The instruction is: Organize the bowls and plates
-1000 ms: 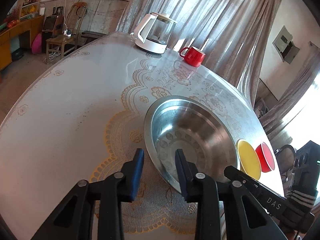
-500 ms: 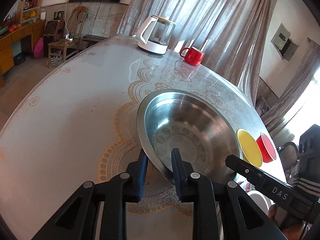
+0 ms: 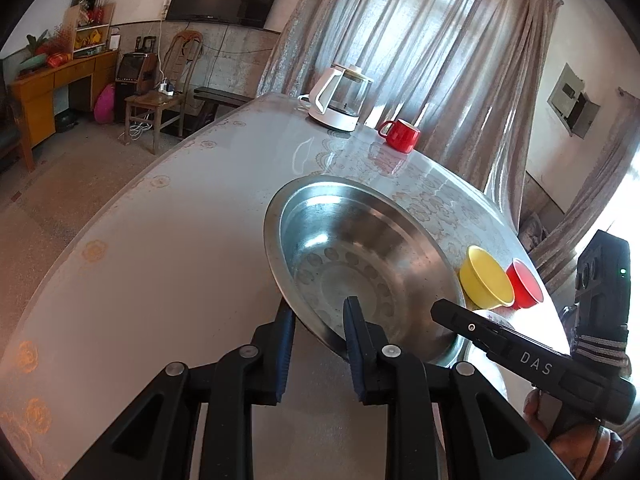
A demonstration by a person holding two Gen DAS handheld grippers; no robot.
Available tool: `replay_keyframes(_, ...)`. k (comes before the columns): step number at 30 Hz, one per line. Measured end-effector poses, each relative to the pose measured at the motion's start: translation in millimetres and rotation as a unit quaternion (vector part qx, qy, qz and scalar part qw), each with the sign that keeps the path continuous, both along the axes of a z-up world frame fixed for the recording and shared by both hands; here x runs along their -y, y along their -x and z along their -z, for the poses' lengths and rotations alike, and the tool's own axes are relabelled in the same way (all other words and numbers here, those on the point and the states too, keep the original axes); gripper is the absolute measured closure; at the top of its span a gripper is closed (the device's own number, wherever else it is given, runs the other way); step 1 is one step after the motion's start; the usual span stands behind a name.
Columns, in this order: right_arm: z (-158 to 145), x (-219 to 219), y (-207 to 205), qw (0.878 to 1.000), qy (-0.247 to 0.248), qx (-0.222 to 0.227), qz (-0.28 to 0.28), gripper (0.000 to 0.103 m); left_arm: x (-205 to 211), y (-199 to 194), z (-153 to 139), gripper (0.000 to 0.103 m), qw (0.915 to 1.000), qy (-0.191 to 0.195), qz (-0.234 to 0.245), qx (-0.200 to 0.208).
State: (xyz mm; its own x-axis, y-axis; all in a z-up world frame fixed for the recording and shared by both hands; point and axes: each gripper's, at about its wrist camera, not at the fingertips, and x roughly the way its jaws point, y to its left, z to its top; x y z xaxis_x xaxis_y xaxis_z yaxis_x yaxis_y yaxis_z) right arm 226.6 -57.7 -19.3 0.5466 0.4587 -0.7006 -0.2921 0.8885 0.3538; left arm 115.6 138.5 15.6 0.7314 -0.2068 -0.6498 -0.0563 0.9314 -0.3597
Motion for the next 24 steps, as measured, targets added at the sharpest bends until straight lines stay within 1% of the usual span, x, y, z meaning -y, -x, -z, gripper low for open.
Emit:
replay_keyframes(7, 2, -17, 26, 1.0, -0.002, 0.0, -0.029, 0.078, -15, 36, 2, 0.078, 0.9998, 0.009, -0.015, -0.002)
replay_keyframes(13, 4, -23, 44, 0.999, 0.002, 0.002, -0.045, 0.078, -21, 59, 7, 0.078, 0.9998, 0.012, -0.017, -0.005)
replay_keyframes(20, 16, -34, 64, 0.998, 0.006, -0.008, -0.055, 0.078, -29, 73, 20, 0.078, 0.9993, 0.015, -0.029, -0.019)
replay_keyframes(24, 19, -38, 67, 0.998, 0.007, -0.008, -0.061, 0.078, -29, 74, 23, 0.077, 0.9991, 0.012, -0.032, -0.025)
